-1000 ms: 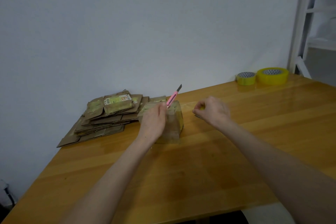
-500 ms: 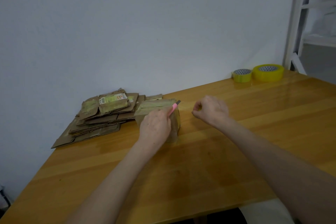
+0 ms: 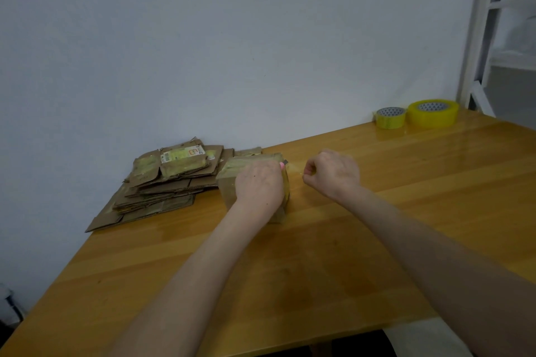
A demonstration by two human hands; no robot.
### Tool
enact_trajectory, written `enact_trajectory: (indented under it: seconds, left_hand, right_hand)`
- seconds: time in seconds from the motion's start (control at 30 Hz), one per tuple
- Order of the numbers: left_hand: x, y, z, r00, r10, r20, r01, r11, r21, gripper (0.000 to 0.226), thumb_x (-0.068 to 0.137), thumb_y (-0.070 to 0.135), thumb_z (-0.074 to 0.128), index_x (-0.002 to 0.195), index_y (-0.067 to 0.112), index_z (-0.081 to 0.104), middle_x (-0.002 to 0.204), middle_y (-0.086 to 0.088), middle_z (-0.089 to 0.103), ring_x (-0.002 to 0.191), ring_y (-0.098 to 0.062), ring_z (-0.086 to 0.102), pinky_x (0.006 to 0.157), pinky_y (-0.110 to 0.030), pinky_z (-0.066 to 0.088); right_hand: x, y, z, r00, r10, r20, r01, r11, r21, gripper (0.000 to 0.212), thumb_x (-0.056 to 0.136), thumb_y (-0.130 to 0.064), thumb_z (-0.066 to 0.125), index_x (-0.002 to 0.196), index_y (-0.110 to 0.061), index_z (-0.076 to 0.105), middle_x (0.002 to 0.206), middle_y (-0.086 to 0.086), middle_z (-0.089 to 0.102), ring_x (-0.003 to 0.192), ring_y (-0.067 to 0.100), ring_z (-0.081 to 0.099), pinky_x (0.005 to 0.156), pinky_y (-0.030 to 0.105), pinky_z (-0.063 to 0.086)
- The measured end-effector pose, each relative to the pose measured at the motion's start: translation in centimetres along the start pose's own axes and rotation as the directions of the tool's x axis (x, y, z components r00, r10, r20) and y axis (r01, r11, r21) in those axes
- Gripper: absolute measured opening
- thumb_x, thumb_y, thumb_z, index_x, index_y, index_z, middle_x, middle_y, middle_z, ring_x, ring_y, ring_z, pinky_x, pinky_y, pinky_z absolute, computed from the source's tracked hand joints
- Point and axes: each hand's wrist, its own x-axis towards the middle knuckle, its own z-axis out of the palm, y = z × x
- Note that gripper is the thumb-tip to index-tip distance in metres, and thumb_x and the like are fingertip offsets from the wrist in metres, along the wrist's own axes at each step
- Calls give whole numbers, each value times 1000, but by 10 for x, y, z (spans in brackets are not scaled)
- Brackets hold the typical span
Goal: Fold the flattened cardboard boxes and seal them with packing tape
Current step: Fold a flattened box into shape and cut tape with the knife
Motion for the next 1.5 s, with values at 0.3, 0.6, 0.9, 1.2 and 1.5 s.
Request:
enact_trajectory:
  seconds: [0.3,0.6,0.9,1.2,1.5]
  left_hand:
    - [3,6,2,999,-4,36,4,1000,5,13,100,18,45,88,16,51,76,0,49,80,-19,57,70,-30,51]
    - [7,-1,14,996,1,86,16,982,-189,22,99,26,45,102,12,62,81,-3,57,75,-21,59,69,-33,55]
    - [6,-6,34,997,-23,67,41,960,-277,31,99,36,42,114,17,62,87,-2,61,73,-18,59,63,-31,53]
    - [3,-8,40,992,-31,120,66,952,-299,29,99,33,44,108,13,63,86,-3,61,76,-19,61,68,-32,55]
    - [-28,-21,61,984,33,173,26,944,-329,27,97,17,45,122,16,58,94,-2,60,75,-15,60,71,-31,57]
  right_hand:
    - [-1,-5,1,1000,-30,-3,30,999,-42,18,91,-37,55,100,-28,69,109,-2,60,89,19,55,76,31,38]
    - [-3,-7,2,1000,-23,-6,23,998,-65,18,91,-38,56,99,-28,69,110,-2,59,93,20,58,80,34,43]
    - [-7,-11,6,999,-2,36,2,1000,-6,18,90,-38,57,96,-27,70,104,-2,60,91,19,58,78,33,46]
    - [-8,-11,3,994,-53,94,56,998,-31,16,90,-38,57,93,-29,70,101,-5,61,89,17,59,72,30,44]
    - [-8,15,3,981,159,109,-173,975,136,15,88,-35,61,97,-30,71,93,-4,67,88,18,61,65,25,43]
